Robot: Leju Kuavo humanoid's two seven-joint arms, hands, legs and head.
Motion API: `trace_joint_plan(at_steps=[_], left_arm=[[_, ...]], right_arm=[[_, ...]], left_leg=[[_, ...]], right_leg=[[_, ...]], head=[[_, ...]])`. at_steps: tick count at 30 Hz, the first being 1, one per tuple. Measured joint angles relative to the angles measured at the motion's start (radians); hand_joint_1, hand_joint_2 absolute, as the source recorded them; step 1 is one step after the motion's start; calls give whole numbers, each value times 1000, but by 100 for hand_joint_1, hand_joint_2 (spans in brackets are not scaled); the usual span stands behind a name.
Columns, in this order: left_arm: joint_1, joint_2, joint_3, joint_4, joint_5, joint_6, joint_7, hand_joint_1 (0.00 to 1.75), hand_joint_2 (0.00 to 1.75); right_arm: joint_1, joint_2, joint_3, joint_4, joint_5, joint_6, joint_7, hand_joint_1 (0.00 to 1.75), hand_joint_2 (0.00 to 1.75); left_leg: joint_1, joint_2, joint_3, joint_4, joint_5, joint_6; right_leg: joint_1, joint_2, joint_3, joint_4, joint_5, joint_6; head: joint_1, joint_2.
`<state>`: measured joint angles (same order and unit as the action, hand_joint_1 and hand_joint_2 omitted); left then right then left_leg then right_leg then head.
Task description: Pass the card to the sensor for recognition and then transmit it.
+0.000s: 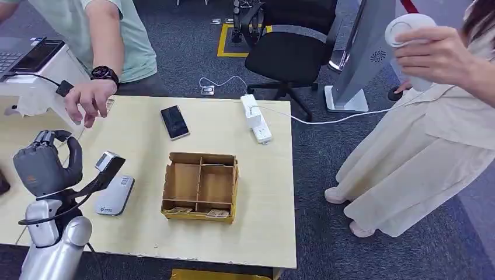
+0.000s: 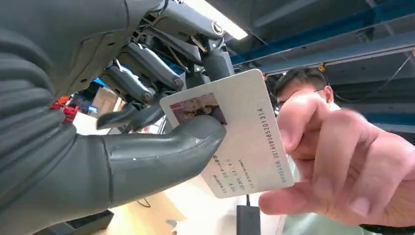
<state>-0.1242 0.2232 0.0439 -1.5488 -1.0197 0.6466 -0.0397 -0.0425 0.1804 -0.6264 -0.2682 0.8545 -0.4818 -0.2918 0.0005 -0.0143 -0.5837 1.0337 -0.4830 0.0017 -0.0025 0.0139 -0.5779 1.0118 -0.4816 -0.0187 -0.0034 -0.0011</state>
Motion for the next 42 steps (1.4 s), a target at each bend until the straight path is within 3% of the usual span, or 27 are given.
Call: trace_joint_plan(at_steps=[9, 18, 30, 35, 42], left_arm=[[1, 0, 0, -4, 107, -59, -23, 175, 175], [2, 0, -2, -13, 144, -79, -24, 175, 175], [24, 3, 0, -37, 500, -248, -31, 175, 175], [54, 27, 21, -43, 656, -358, 20, 175, 175], [113, 55, 72, -43, 736, -443, 69, 175, 175]], right_arm=[[1, 0, -3, 0, 9, 0, 0, 0, 0], [2, 0, -4, 0, 10, 0, 0, 0, 0], [10, 0, -24, 0, 13, -4, -4, 0, 0], [15, 0, -34, 0, 13, -13, -10, 0, 0], [19, 0, -49, 0, 29, -15, -13, 0, 0]], left_leg=[[0, 0, 0, 0, 0, 0], [0, 0, 0, 0, 0, 0], [0, 0, -1, 0, 0, 0], [0, 0, -1, 0, 0, 0], [0, 0, -1, 0, -1, -1]], right_leg=[[0, 0, 0, 0, 0, 0], [0, 0, 0, 0, 0, 0], [0, 0, 0, 0, 0, 0], [0, 0, 0, 0, 0, 0], [0, 0, 0, 0, -1, -1]], head=[[0, 0], [0, 0], [0, 0], [0, 0], [0, 0]])
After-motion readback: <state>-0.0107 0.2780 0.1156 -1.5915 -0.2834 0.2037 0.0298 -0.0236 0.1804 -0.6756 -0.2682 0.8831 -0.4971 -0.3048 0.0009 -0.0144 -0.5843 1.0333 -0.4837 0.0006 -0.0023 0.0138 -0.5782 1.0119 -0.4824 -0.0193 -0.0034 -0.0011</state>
